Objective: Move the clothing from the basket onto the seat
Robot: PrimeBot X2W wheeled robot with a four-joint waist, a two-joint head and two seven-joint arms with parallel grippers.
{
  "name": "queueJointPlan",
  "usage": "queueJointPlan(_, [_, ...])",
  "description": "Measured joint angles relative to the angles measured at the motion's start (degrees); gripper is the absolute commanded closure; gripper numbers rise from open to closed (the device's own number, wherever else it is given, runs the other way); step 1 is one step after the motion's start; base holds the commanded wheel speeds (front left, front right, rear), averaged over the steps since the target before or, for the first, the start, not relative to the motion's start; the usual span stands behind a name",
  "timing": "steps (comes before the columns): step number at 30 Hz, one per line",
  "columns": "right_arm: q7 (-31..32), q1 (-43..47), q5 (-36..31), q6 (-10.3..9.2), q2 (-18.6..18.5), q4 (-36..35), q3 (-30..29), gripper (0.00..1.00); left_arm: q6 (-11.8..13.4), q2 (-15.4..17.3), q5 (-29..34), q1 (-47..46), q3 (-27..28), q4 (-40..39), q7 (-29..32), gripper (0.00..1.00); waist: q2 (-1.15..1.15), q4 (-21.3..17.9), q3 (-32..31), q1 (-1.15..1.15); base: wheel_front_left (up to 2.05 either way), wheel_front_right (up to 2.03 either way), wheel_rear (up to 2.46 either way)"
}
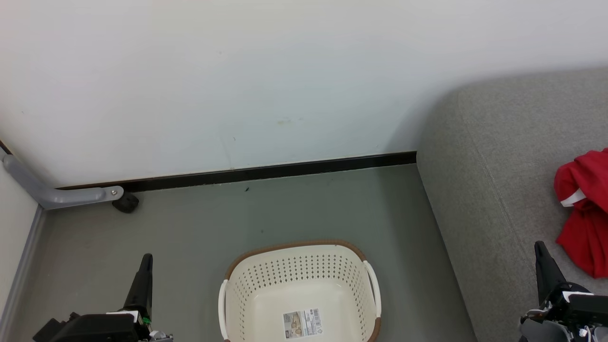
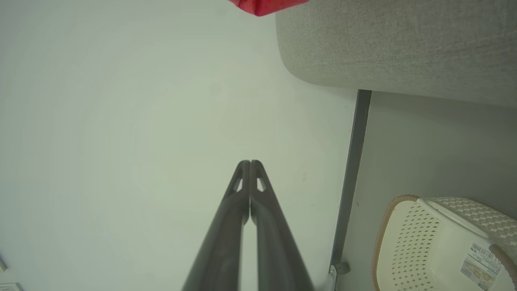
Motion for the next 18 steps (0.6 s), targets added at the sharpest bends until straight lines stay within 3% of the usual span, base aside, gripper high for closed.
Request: queueJointPlan(18, [0.0,0.0,0.0,0.01,0.0,0.0,0.0,1.0,0.0,0.0,0.0,0.0,0.0,0.0,0.0,1.0,0.0,0.0,0.0,0.0,0.0,0.0,0.0])
